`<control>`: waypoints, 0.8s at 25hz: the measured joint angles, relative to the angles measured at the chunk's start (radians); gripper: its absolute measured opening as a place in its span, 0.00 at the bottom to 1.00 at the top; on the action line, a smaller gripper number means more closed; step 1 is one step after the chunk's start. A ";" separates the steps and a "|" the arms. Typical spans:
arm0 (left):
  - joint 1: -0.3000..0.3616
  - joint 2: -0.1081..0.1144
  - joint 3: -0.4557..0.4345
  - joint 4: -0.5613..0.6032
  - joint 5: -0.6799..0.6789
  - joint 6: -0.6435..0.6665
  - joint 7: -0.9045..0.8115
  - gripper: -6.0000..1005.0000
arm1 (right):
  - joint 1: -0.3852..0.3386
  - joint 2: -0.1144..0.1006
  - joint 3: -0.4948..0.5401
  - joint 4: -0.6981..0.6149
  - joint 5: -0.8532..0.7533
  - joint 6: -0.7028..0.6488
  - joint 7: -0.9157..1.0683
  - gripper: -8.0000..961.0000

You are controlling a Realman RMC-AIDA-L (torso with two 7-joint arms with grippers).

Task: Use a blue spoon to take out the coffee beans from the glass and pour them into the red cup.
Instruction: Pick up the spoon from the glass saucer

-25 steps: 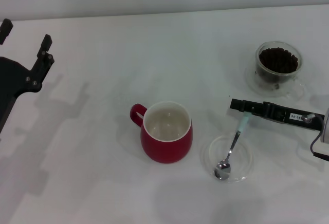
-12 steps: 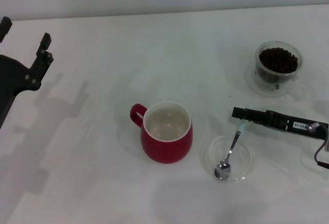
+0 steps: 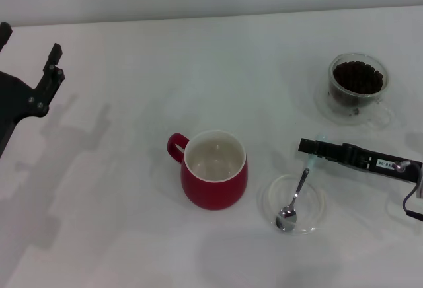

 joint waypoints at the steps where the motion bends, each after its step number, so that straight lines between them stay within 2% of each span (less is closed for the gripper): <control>1: 0.000 0.000 0.000 -0.001 0.000 0.000 0.000 0.71 | 0.001 0.000 0.000 0.002 0.003 0.000 -0.001 0.53; 20: 0.001 0.003 0.000 -0.016 -0.011 0.000 -0.005 0.71 | 0.003 0.000 0.001 0.018 0.023 0.006 -0.003 0.49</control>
